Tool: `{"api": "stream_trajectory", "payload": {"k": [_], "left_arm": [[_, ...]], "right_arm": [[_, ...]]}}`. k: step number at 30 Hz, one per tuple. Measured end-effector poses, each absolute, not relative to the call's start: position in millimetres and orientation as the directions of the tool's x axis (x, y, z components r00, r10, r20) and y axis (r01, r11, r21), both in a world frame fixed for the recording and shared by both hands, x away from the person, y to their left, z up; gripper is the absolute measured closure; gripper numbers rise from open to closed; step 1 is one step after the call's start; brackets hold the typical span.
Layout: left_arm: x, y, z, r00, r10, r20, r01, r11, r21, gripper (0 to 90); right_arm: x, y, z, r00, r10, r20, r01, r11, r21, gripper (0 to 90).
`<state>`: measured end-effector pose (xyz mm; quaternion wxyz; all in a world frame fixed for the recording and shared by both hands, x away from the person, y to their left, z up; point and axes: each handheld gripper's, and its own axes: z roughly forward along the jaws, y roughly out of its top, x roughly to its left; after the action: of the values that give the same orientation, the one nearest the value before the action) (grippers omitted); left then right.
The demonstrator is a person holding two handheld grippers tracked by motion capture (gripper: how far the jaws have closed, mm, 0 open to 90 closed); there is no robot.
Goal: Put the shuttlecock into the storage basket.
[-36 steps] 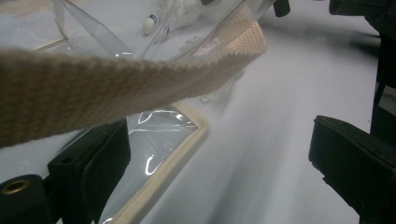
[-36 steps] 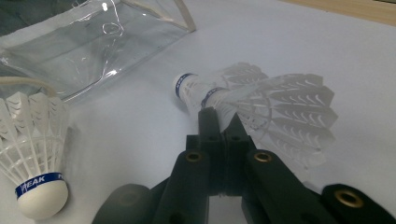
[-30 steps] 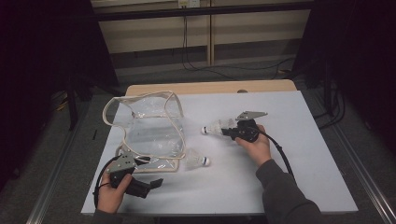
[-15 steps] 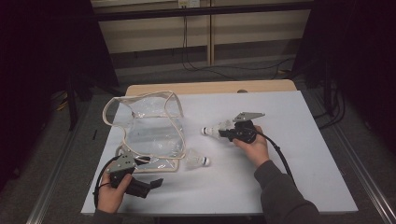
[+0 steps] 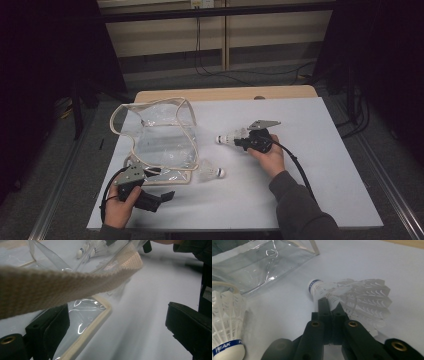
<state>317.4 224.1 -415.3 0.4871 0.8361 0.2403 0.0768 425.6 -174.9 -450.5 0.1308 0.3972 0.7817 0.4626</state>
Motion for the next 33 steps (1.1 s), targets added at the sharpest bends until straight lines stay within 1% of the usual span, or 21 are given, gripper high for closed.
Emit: {"api": "stream_trajectory", "payload": {"k": [10,17,22,29,31,33], "left_arm": [[317.1,223.9,-415.3,0.872,0.477,-0.109,0.329,-0.407,0.852,5.4],[317.2,224.1,-415.3,0.873,0.476,-0.108,0.328,-0.408,0.852,5.4],[317.4,224.2,-415.3,0.873,0.476,-0.105,0.326,-0.41,0.852,5.4],[317.4,224.2,-415.2,0.873,0.476,-0.105,0.327,-0.411,0.851,5.4],[317.2,224.0,-415.3,0.873,0.477,-0.106,0.327,-0.409,0.852,5.4],[317.2,224.0,-415.4,0.873,0.477,-0.104,0.326,-0.411,0.851,5.4]], "right_arm": [[426.9,-174.9,-454.1,-0.644,0.745,0.172,0.511,0.252,0.822,88.8],[428.4,-176.4,-457.4,-0.643,0.75,0.156,0.517,0.274,0.811,79.7],[427.7,-176.3,-456.7,-0.643,0.754,0.135,0.511,0.291,0.809,75.7],[425.5,-179.3,-454.0,-0.64,0.758,0.128,0.51,0.294,0.808,68.0],[424.4,-180.7,-452.8,-0.635,0.763,0.121,0.509,0.295,0.809,64.4],[423.4,-182.1,-452.1,-0.636,0.763,0.119,0.509,0.298,0.808,63.2]]}}
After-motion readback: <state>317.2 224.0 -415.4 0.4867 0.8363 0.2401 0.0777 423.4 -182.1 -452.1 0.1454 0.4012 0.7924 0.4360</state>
